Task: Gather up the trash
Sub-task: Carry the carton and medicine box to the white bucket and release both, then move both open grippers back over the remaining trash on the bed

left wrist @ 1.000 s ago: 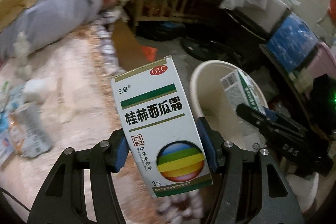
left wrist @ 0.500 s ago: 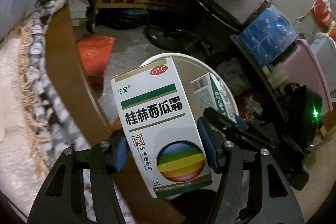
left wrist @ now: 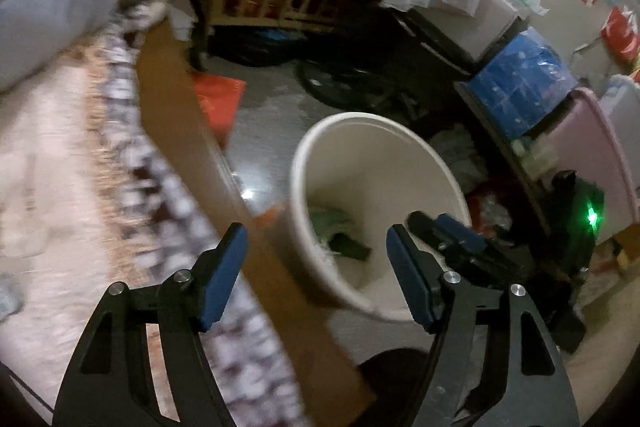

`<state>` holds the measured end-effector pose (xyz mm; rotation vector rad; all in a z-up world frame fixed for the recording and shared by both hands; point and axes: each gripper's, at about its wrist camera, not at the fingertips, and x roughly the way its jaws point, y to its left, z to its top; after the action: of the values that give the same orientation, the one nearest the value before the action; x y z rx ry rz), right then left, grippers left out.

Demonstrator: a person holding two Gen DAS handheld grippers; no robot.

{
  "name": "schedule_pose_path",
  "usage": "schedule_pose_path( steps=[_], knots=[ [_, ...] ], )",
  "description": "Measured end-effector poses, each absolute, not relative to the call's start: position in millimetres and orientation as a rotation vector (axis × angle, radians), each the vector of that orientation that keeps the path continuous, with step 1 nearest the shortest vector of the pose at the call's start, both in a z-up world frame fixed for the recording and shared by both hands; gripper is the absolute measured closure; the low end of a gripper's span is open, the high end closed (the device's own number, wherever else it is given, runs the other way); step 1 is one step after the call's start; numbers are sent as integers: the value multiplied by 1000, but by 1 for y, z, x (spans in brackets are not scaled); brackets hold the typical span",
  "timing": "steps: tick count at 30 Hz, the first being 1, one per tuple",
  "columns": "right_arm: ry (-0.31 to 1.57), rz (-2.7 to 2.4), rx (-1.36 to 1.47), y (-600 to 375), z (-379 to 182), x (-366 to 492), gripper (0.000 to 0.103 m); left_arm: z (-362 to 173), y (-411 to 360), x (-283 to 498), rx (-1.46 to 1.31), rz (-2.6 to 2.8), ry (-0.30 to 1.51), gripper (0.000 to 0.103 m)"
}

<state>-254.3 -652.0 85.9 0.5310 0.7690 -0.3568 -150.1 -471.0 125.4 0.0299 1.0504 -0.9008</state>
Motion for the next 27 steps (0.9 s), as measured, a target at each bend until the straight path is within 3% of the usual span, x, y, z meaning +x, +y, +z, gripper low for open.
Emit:
schedule_pose_path(
  steps=[10, 27],
  knots=[
    [744, -297, 464, -599, 110, -250, 36, 134, -397, -161, 235, -748, 907, 32],
    [740, -126, 331, -525, 142, -206, 33, 152, -285, -178, 162, -514, 773, 32]
  ],
)
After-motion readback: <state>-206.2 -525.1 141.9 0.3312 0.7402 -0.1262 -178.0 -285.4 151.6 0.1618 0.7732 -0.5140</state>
